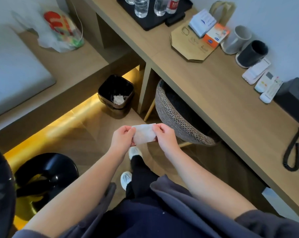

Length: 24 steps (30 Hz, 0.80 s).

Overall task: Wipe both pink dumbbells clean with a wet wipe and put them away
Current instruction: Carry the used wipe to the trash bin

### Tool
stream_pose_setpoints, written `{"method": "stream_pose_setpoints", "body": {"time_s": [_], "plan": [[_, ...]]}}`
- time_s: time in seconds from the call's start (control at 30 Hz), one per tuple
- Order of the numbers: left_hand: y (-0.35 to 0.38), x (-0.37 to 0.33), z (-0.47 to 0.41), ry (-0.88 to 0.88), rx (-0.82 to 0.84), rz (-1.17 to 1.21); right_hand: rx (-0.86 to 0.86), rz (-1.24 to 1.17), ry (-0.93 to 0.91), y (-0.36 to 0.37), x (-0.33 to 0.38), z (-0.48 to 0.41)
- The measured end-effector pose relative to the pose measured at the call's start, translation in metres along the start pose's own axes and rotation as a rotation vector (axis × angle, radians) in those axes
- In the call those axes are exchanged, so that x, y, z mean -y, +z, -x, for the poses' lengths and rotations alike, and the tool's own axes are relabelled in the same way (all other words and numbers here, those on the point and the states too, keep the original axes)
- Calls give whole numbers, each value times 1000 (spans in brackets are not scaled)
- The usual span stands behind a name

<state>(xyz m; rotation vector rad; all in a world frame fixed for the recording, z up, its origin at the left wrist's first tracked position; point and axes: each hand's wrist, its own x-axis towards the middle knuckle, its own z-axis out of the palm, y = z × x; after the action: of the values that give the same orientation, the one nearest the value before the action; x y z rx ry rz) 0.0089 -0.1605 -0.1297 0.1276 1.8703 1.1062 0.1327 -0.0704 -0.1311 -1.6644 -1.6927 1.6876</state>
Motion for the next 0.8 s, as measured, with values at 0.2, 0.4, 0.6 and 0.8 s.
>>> {"method": "stream_pose_setpoints", "body": {"time_s": [0.2,0.4,0.6,0.8], "plan": [[-18,-35,-50,10,-6,-37,15,-2,3,25,27,-42],[-34,-82,-108,6,-3,-78,62,-5,36,52,63,-97],[-56,-117,-156,-42,-21,-97,93,22,27,77,110,-147],[-73,-138,-188,-109,-3,-51,125,10,29,90,139,-178]]}}
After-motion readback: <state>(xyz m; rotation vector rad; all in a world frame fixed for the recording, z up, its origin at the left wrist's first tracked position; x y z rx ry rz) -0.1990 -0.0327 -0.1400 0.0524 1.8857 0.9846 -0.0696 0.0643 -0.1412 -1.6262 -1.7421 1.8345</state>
